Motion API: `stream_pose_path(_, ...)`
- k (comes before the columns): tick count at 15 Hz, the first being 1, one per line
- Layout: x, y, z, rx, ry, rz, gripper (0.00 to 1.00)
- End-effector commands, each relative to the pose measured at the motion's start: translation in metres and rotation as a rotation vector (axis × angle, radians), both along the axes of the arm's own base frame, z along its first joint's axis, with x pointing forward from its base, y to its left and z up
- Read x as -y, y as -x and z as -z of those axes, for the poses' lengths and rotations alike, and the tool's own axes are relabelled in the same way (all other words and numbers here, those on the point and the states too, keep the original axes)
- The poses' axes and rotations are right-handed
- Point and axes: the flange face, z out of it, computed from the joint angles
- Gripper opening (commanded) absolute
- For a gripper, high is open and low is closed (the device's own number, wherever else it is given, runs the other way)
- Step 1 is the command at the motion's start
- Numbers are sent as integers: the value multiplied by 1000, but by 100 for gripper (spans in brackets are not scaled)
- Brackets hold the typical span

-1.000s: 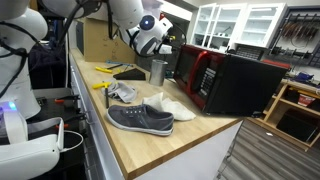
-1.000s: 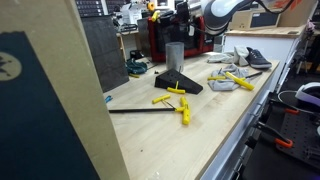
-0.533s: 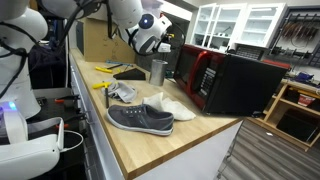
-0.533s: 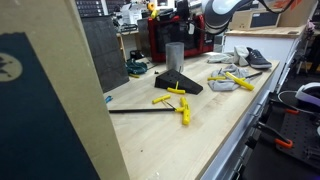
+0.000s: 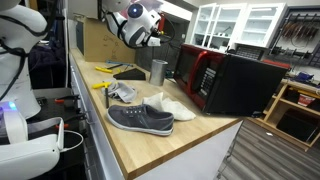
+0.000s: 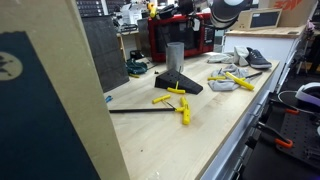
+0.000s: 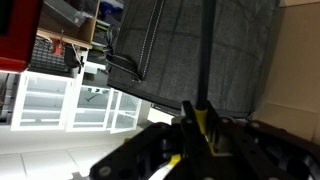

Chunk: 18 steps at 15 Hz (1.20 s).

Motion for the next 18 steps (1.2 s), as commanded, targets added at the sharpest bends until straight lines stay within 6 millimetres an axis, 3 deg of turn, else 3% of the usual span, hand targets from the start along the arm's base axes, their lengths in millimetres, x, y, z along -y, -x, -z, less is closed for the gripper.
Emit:
stream_pose_path(1,1,21,-21,5,62,41,3)
stream_pose_path(9,16,36,-44,41,133,87,3)
stream_pose_path(18,32,12,-29,72,174,86,3)
